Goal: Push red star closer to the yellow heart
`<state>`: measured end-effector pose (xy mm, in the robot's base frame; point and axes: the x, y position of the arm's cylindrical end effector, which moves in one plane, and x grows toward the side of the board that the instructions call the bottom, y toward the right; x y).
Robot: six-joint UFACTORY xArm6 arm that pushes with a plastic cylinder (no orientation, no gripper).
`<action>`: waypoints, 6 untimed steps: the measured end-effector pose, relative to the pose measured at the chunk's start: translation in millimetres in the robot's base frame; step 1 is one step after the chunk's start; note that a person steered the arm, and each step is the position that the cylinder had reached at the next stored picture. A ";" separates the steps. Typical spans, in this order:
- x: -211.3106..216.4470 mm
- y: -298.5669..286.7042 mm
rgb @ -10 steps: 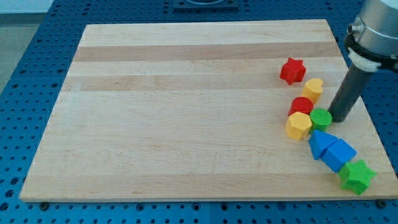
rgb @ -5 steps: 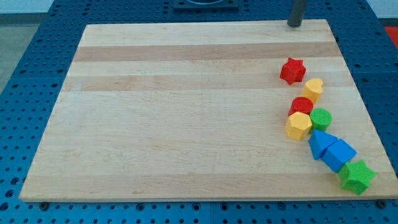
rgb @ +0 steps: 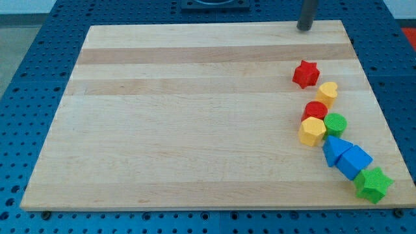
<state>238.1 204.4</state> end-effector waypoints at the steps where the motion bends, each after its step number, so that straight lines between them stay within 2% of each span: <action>1: 39.3 0.0; 3: 63.0 -3.0; 4: 81.4 -27.0; 6: 145.4 -53.0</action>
